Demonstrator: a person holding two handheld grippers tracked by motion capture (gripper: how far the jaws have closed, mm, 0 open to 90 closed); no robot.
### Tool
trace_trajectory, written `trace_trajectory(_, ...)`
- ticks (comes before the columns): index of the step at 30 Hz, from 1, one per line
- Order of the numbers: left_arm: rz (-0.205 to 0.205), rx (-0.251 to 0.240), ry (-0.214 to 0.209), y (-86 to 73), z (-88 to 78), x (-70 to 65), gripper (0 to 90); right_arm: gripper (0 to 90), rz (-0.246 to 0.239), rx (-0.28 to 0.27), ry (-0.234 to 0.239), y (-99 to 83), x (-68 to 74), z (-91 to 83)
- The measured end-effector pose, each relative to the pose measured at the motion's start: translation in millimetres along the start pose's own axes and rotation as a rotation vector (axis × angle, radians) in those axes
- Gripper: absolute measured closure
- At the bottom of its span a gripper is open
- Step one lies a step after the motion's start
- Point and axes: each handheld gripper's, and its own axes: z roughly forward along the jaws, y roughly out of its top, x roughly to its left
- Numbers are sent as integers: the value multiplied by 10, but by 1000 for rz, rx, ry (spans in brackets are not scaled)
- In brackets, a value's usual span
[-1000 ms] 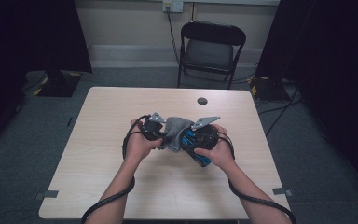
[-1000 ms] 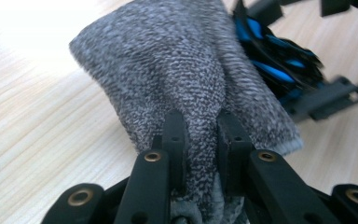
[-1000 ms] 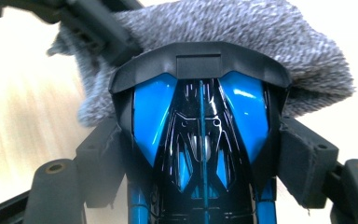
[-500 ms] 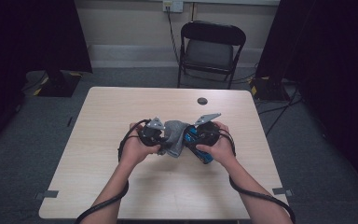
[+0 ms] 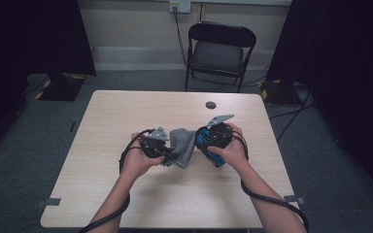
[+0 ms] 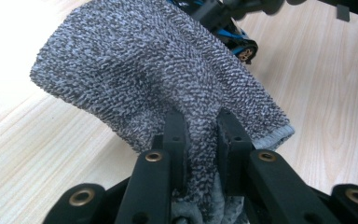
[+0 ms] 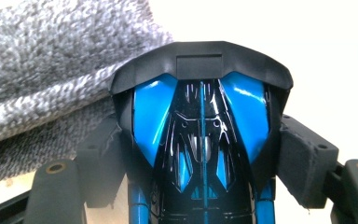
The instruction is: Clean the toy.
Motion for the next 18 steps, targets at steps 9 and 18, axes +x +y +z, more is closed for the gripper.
trace_trajectory(9,-4,11,-8,-114,-60,-22,764,252,25,-3,-19,-3,-79,-39)
trace_trajectory(18,-25,8,12,-214,-194,8,763,252,41,-34,-29,25,-138,-138)
